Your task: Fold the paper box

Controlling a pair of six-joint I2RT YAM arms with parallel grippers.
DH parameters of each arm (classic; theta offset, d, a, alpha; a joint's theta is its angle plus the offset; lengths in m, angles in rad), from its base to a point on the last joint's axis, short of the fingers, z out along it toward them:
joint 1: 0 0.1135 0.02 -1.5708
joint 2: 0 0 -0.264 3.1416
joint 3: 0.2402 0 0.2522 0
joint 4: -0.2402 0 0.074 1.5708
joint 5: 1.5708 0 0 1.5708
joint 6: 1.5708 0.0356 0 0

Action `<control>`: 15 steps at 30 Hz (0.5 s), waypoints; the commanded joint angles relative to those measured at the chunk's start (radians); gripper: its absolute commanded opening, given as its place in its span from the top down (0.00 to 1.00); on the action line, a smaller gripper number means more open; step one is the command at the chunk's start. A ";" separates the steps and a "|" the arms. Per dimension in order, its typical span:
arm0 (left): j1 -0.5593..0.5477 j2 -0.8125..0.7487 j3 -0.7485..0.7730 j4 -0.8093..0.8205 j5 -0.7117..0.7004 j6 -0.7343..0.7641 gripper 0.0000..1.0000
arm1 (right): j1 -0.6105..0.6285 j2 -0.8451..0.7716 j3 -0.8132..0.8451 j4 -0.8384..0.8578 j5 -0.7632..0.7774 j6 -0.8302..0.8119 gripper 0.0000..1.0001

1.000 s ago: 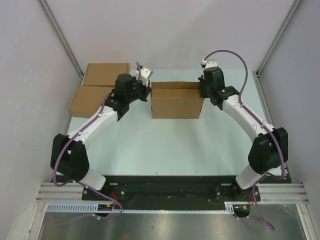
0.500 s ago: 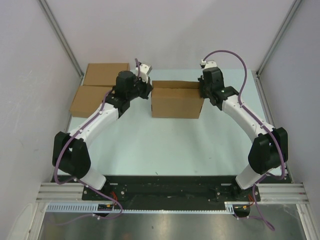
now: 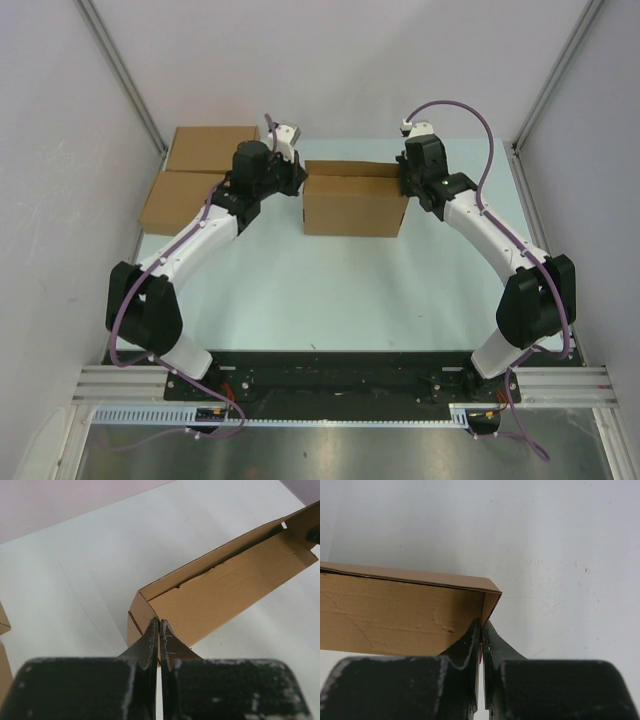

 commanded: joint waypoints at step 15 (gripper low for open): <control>-0.026 0.000 0.076 -0.038 0.040 0.040 1.00 | 0.056 0.021 -0.014 -0.014 -0.120 -0.003 0.96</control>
